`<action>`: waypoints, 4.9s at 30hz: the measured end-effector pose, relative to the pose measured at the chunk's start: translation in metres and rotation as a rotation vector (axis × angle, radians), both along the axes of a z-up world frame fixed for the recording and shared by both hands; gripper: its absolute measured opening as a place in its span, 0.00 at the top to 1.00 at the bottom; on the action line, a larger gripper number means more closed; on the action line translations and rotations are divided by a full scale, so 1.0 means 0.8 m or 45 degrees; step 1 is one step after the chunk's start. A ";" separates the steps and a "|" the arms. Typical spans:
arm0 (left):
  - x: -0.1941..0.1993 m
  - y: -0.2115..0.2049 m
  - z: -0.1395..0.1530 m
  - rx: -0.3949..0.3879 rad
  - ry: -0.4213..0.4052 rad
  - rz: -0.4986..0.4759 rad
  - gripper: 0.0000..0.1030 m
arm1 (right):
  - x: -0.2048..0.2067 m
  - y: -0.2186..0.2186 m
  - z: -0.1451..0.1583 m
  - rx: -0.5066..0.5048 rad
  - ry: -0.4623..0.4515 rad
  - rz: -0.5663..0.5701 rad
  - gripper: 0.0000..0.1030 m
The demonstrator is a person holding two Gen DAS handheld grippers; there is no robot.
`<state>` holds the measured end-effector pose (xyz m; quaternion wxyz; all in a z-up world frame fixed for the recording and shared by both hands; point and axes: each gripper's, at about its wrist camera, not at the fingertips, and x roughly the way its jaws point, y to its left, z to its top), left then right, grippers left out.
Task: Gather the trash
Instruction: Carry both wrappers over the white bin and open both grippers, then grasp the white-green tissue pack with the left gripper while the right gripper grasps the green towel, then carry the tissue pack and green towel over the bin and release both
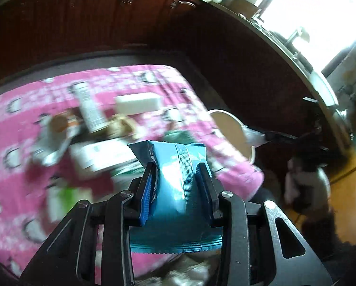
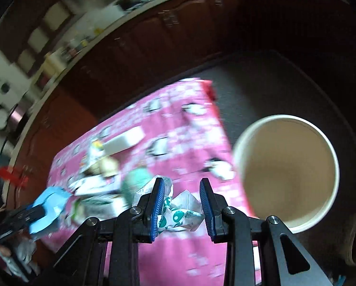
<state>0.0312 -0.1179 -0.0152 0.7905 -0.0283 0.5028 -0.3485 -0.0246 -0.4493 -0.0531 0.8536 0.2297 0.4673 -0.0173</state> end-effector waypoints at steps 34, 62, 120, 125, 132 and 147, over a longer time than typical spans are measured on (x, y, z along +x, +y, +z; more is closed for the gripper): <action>0.042 -0.295 -0.055 0.112 0.047 -0.158 0.49 | -0.035 -0.165 -0.082 0.014 0.048 -0.420 0.41; 0.024 0.094 -0.010 0.152 -0.118 0.197 0.38 | 0.004 0.093 -0.001 -0.104 -0.061 0.056 0.34; 0.018 0.132 -0.041 0.143 -0.038 0.230 0.64 | -0.009 0.085 -0.002 0.082 -0.190 0.114 0.68; 0.006 0.090 -0.013 0.104 -0.088 0.131 0.64 | -0.022 0.060 0.012 0.056 -0.228 0.059 0.68; 0.004 0.002 0.000 0.068 -0.123 -0.035 0.64 | -0.042 0.024 0.028 -0.011 -0.256 -0.026 0.68; 0.018 -0.126 0.005 0.136 -0.180 -0.191 0.64 | -0.059 -0.035 0.026 -0.045 -0.229 -0.180 0.68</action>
